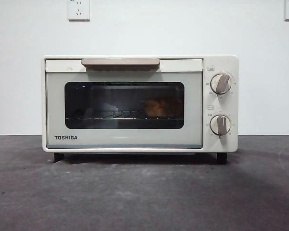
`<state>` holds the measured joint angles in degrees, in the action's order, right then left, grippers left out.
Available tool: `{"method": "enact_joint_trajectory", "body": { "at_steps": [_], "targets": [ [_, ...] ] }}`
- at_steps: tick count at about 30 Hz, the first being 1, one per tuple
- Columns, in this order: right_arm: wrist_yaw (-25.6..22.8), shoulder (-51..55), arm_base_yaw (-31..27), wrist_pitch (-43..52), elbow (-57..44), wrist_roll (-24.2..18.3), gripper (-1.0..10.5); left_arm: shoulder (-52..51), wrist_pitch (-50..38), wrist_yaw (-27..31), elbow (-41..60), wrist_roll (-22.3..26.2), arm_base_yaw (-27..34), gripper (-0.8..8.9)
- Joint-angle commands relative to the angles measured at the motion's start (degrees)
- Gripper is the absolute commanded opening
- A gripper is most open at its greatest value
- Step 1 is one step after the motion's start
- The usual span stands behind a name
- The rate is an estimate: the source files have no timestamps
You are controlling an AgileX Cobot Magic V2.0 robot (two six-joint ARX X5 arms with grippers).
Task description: The left arm flap open the oven, the right arm pick bread and place it into oven, the left arm flap close the oven
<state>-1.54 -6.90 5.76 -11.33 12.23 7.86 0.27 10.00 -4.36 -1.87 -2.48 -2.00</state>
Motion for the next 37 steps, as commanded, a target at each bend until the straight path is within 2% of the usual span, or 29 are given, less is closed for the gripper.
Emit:
{"method": "enact_joint_trajectory", "body": {
  "at_steps": [1, 6, 11, 37],
  "targets": [
    [0.81, 4.24, -2.80, 3.56, -6.56, -1.29, 0.2, -0.09, -0.98, 0.07, 1.18, 0.09, 0.13, 0.10],
    [3.04, 6.69, -4.87, 2.36, -11.67, -2.19, 0.2, -0.09, -0.98, 0.07, 1.18, 0.09, 0.11, 0.10],
    [3.02, 6.69, -4.92, 1.11, -11.67, -7.58, 0.2, -0.09, -0.94, 0.07, 1.18, 0.09, 0.11, 0.10],
    [3.02, 6.69, -4.81, 2.38, -11.67, -7.69, 0.2, -0.09, -0.98, 0.07, 1.18, 0.09, 0.11, 0.10]
  ]
}}
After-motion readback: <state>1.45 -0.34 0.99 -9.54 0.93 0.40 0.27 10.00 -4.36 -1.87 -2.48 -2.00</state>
